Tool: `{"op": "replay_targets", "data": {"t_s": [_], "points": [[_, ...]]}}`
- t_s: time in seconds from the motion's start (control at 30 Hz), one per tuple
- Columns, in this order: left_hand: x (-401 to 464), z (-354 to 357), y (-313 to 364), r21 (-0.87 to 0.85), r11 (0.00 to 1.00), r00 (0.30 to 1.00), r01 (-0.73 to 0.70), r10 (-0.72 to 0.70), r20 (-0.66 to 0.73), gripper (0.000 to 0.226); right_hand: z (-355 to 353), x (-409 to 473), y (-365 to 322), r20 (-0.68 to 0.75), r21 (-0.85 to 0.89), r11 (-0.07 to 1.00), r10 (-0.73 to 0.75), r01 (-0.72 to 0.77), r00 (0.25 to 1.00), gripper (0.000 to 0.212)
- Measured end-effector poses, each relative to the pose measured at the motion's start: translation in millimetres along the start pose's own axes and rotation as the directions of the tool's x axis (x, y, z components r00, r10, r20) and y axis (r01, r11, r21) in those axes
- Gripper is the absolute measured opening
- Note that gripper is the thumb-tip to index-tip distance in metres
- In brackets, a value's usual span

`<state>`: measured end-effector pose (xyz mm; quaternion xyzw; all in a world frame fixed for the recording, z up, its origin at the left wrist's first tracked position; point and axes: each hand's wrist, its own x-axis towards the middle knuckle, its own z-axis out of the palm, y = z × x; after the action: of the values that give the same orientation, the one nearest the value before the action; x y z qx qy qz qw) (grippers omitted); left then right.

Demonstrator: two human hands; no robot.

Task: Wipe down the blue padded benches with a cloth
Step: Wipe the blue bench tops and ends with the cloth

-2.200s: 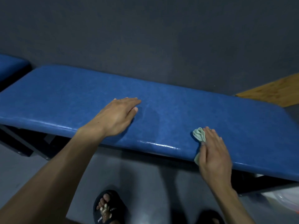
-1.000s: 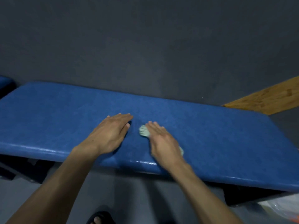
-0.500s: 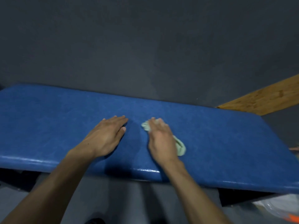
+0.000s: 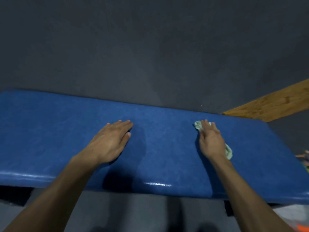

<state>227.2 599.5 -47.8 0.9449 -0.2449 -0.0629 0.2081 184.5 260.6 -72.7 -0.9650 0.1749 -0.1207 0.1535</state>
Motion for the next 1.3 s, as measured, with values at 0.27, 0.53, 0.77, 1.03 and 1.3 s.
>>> {"op": "replay_targets", "data": {"t_s": [0.27,0.53,0.77,1.03,1.3], "points": [[11.1,4.7,-5.1,0.029,0.999,1.0,0.021,-0.022,0.021,0.066,66.7,-18.2,-133.1,0.095,0.097,0.902,-0.43,0.421,0.898,0.046],[17.3,8.3,-10.0,0.023,1.0,0.999,0.005,-0.006,0.051,0.06,16.6,33.5,4.3,0.117,0.078,0.968,-0.248,0.24,0.962,0.046],[17.6,6.0,-21.5,0.023,1.0,1.0,0.017,-0.018,0.025,0.068,0.5,51.1,13.7,0.053,0.063,0.997,0.041,-0.044,0.998,0.044],[26.6,10.0,-19.9,0.02,1.0,0.999,0.022,-0.022,0.032,0.068,63.8,43.4,-133.6,0.118,0.084,0.928,-0.371,0.363,0.921,0.047],[30.2,12.9,-18.0,0.046,0.999,0.999,0.019,-0.021,0.05,0.066,38.4,71.6,-51.5,0.193,0.073,0.926,-0.378,0.371,0.906,0.06]]}}
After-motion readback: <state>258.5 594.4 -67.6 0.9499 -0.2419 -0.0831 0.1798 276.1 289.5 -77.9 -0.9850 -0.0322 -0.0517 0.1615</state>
